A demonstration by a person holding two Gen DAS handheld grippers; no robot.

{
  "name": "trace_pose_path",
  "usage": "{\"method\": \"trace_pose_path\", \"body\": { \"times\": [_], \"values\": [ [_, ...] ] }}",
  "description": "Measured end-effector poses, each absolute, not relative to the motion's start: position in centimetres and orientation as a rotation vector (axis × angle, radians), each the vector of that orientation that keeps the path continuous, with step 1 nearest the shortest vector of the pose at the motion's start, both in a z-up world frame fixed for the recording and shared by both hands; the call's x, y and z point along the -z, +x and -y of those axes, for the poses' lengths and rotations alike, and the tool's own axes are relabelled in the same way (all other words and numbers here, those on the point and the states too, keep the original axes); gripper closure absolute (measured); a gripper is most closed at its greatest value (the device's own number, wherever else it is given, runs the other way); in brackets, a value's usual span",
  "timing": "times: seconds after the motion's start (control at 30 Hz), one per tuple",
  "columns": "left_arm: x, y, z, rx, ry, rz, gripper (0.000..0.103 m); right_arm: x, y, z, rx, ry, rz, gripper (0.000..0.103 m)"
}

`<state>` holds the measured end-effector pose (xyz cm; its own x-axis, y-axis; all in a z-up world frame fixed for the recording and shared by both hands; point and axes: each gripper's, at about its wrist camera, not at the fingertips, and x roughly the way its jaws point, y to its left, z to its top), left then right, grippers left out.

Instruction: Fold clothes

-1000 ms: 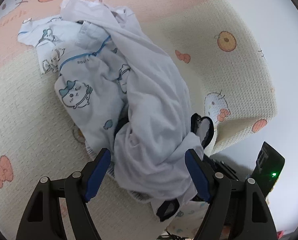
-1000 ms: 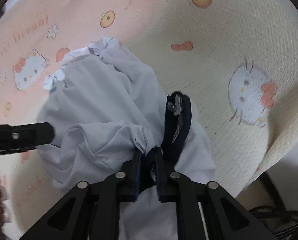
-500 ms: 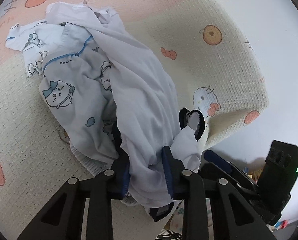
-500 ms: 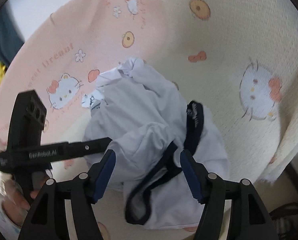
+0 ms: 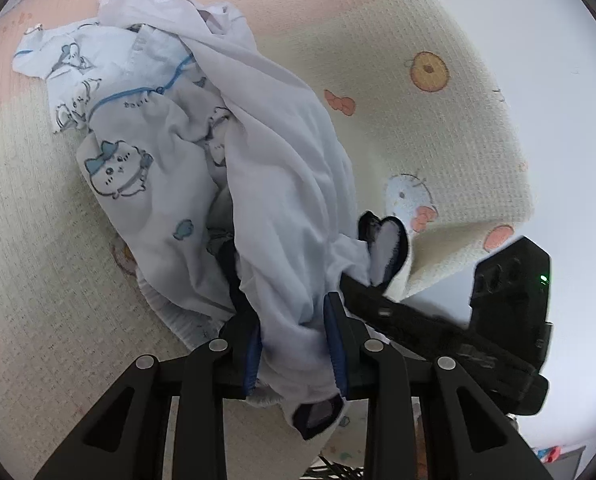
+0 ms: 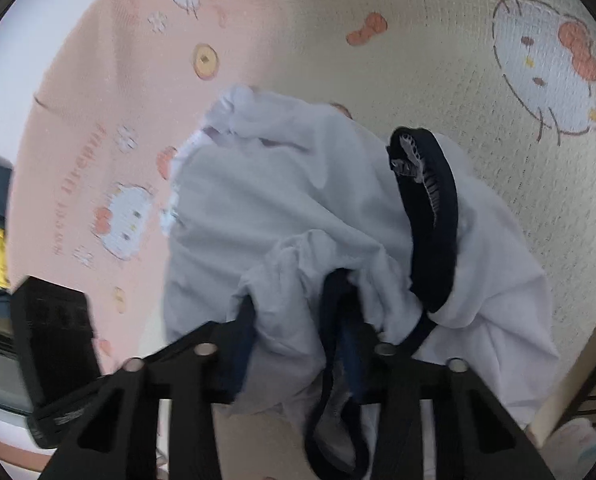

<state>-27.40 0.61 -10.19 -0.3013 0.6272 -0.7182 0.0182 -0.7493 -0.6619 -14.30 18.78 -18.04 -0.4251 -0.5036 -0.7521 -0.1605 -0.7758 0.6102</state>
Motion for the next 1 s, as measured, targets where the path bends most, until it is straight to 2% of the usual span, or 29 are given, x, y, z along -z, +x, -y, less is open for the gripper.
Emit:
{"method": "trace_pose_path", "body": {
  "times": [0.07,0.37,0.5,1.0],
  "values": [
    [9.9,-27.0,-0.4,-2.094,-1.537,0.826,0.079,18.0,-14.3,-18.3,2.275,1.557,0.901,0.086],
    [7.5,-22.9,3.8,-2.028,-1.413,1.085,0.08,17.3,-12.9,-14.3,2.029,1.553,0.889,0.087],
    [6.8,-20.3,6.1,-2.028,-1.375,1.179,0.08,16.1,-11.4,-11.1,2.018,1.532,0.778,0.087],
    [5.1,-13.0,12.8,-2.15,-1.359,1.245,0.08,14.9,-8.8,-0.3,1.951,1.539,0.466,0.087]
  ]
}}
